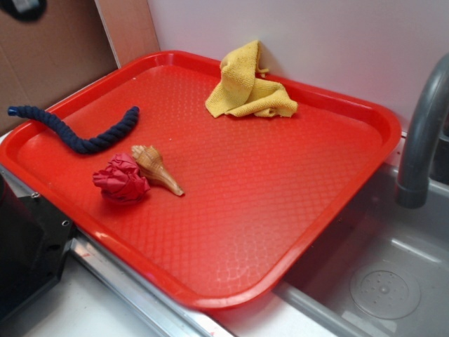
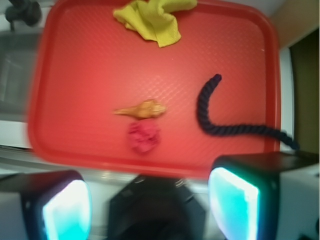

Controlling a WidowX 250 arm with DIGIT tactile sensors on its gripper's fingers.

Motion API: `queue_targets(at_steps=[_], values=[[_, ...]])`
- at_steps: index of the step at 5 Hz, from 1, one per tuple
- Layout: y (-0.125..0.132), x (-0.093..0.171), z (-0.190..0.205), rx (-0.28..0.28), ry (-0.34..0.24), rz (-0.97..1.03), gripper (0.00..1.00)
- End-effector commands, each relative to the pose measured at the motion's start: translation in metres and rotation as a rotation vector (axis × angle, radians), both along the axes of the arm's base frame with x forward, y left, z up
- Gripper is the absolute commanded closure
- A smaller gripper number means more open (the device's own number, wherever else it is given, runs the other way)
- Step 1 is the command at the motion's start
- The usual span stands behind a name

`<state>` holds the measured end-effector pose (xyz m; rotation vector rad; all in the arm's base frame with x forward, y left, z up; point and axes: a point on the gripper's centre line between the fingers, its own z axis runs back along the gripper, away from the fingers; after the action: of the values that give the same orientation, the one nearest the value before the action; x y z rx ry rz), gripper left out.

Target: Grab the blue rope.

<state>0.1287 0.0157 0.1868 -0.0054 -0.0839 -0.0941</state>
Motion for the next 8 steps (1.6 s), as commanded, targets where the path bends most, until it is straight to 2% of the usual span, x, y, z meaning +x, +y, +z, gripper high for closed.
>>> queue_targets(at_steps=[1, 2, 3, 4, 5, 6, 8], values=[[0.042, 0.038, -0.053, 0.000, -0.096, -0.208, 0.00], [0.050, 0.059, -0.097, 0.050, -0.094, -0.120, 0.00], [0.060, 0.063, -0.128, 0.023, -0.091, -0.052, 0.00], [0.064, 0.068, -0.155, 0.026, -0.051, 0.057, 0.00], [0.056, 0.069, -0.173, 0.050, -0.009, 0.078, 0.00], [0.054, 0.069, -0.180, 0.069, -0.002, 0.084, 1.00], [0.054, 0.066, -0.169, 0.066, 0.015, 0.091, 1.00]])
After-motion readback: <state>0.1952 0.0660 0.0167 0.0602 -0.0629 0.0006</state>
